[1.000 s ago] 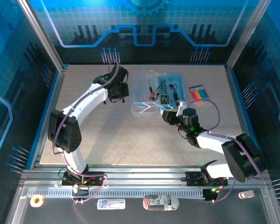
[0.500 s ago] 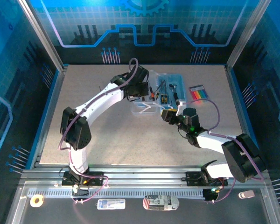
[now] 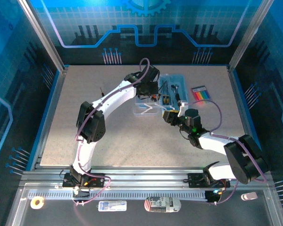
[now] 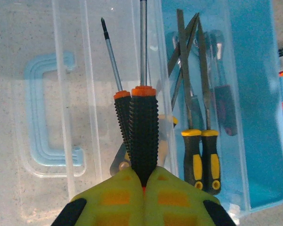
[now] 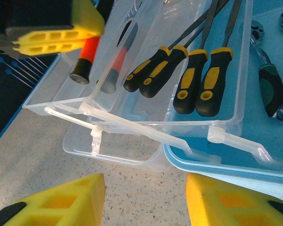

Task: Pack the tool kit

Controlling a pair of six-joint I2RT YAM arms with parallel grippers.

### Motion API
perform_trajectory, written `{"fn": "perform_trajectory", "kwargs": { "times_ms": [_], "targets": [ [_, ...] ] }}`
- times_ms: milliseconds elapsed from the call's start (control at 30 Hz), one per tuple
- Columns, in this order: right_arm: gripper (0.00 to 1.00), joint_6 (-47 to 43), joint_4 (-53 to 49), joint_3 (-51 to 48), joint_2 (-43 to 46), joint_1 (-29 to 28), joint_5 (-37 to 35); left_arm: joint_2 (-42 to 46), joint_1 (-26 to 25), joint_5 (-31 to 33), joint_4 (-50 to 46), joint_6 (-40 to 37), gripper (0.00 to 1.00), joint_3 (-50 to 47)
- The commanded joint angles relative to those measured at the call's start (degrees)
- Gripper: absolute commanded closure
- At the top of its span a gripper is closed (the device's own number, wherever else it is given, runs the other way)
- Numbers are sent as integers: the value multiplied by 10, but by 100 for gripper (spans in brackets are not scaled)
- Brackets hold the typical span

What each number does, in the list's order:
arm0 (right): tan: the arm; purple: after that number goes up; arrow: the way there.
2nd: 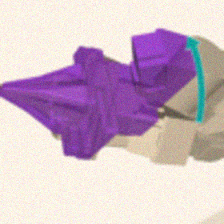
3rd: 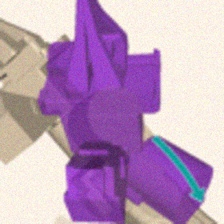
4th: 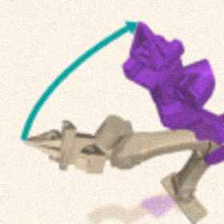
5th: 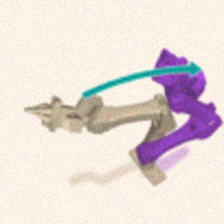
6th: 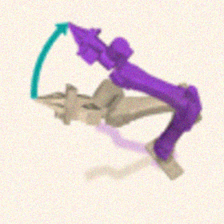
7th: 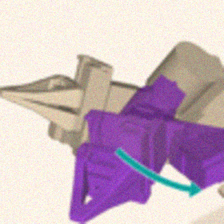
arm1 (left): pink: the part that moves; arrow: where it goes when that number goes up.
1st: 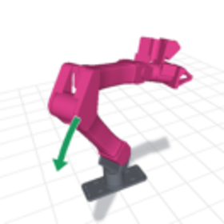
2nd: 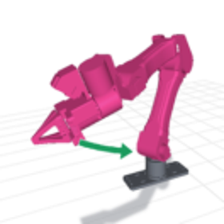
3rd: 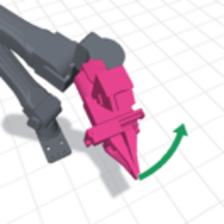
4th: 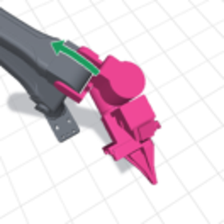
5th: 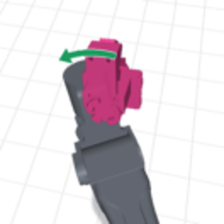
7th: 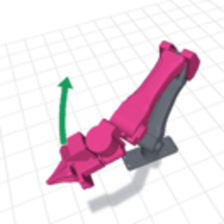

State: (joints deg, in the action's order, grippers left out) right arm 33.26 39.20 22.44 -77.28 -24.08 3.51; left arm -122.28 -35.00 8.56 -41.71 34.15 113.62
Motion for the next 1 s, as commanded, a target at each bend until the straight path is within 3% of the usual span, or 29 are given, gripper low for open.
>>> {"fn": "perform_trajectory", "kwargs": {
  "times_ms": [0,267,967],
  "targets": [
    [51,3,25,11,-9,-4,6,-17,-4,10,-16,-5,95,32],
    [51,6,24,12,-12,-4,11,-35,0,25,-25,-11,92,36],
    [51,7,19,16,-12,-4,15,-36,4,21,-49,-29,61,50]
  ]
}}
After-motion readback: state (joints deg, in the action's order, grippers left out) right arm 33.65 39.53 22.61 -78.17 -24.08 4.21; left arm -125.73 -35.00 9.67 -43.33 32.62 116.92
